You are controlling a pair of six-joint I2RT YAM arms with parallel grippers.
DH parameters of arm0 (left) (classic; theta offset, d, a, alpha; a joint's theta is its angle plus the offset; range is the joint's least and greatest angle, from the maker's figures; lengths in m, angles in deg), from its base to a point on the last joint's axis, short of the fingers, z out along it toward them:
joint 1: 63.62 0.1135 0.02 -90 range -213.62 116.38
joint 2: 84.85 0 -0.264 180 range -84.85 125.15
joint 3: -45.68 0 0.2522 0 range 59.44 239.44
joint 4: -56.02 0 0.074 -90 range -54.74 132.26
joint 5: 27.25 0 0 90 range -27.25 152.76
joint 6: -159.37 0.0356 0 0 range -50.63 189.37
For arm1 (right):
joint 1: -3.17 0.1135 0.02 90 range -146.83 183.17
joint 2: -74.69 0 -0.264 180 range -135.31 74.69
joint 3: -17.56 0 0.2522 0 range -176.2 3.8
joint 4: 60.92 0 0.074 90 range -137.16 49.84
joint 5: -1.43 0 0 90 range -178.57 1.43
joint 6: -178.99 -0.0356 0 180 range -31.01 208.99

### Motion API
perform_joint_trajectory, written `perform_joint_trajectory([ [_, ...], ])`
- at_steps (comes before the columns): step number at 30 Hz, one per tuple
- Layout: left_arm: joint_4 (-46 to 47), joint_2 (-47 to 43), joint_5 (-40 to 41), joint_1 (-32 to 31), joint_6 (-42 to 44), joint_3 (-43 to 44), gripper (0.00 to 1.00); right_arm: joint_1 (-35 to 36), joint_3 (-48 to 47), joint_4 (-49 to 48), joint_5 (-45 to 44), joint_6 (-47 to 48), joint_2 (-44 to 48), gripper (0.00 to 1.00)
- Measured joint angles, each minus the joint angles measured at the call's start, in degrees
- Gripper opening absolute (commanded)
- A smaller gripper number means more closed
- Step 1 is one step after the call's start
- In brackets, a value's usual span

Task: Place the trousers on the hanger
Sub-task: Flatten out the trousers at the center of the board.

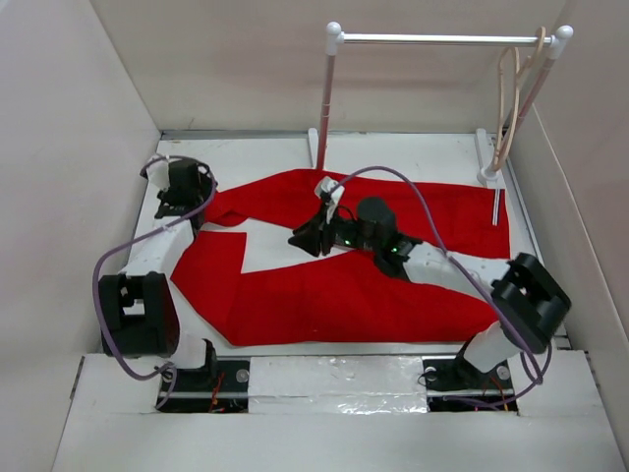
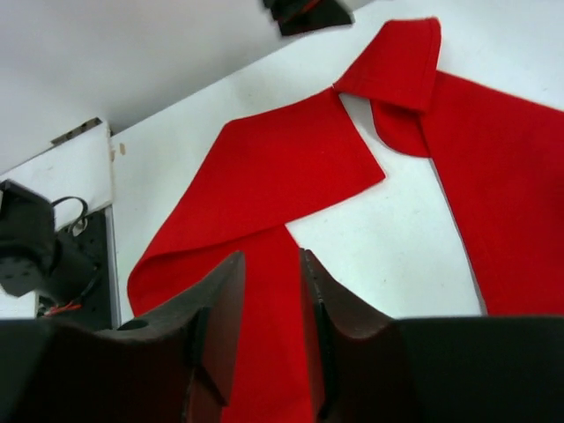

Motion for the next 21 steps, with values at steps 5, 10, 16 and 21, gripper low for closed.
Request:
perform_joint_trajectory([
  [5, -2.23, 7.43, 2.19, 1.38, 5.9, 11.85, 0.51, 0.02, 9.33, 1.81, -2.14, 3.23, 9.35, 0.48],
  [10, -8.17, 19.1, 1.29, 2.75, 11.87, 21.66, 0.47, -0.04, 14.27, 7.19, -5.07, 5.92, 15.56, 0.49],
  [16, -13.94, 25.29, -2.1, 2.73, 16.76, 22.62, 0.28, -1.2, 14.8, 9.66, -6.78, 7.76, 19.78, 0.49],
  [21, -15.56, 26.18, -7.69, 2.58, 20.57, 26.6, 0.0, -2.73, 15.74, 9.66, -6.8, 8.35, 19.85, 0.48],
])
